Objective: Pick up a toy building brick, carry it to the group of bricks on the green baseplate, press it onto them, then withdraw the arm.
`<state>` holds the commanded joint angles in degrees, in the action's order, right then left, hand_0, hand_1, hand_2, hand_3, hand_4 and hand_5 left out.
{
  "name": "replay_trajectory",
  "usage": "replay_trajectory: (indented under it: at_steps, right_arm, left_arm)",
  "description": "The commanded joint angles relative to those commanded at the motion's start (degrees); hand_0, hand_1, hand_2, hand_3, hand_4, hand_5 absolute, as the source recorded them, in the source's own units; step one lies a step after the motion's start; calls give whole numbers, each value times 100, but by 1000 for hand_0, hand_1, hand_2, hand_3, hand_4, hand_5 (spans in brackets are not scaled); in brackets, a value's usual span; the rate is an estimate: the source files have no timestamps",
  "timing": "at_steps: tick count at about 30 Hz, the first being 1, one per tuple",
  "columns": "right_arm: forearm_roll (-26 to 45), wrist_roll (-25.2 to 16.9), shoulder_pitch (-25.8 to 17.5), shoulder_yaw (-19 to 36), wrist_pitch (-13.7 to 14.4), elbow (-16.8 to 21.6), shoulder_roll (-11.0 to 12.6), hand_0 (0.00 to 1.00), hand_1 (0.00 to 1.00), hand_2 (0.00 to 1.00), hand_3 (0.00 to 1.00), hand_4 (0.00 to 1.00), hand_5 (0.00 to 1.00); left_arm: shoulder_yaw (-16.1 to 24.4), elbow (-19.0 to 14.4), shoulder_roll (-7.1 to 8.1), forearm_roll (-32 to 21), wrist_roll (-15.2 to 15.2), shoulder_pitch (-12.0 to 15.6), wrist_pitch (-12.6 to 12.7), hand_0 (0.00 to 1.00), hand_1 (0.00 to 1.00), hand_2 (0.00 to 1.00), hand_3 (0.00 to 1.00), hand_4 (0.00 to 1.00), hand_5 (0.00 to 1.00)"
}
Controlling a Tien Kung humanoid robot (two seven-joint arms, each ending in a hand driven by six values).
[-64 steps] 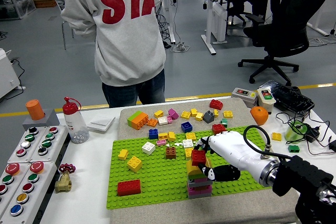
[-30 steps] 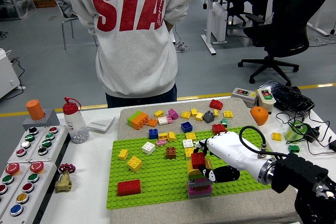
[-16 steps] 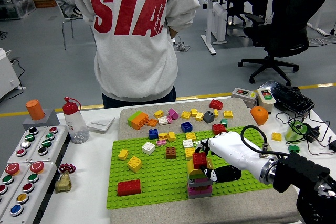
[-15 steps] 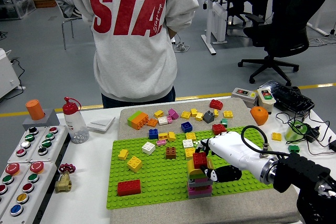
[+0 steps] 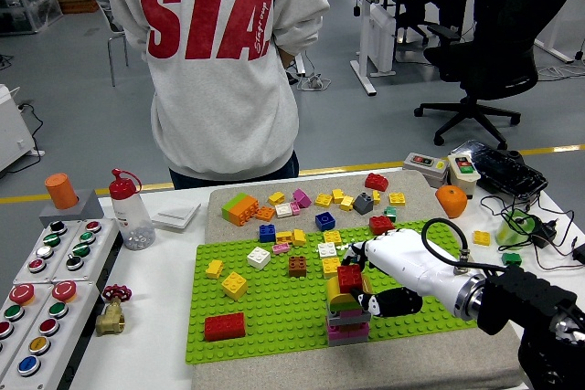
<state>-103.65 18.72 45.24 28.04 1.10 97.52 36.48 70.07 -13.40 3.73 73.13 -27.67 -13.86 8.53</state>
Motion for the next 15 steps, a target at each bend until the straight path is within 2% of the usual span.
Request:
replay_trajectory:
  at_steps: [15]
  right_arm:
    - [121,15,-11,14,-37,-30,-8,727,615,612,594,445,318]
  left_arm:
    - [19,-5,-10,44,-12,-14,-11,619,588,589,394,277,919]
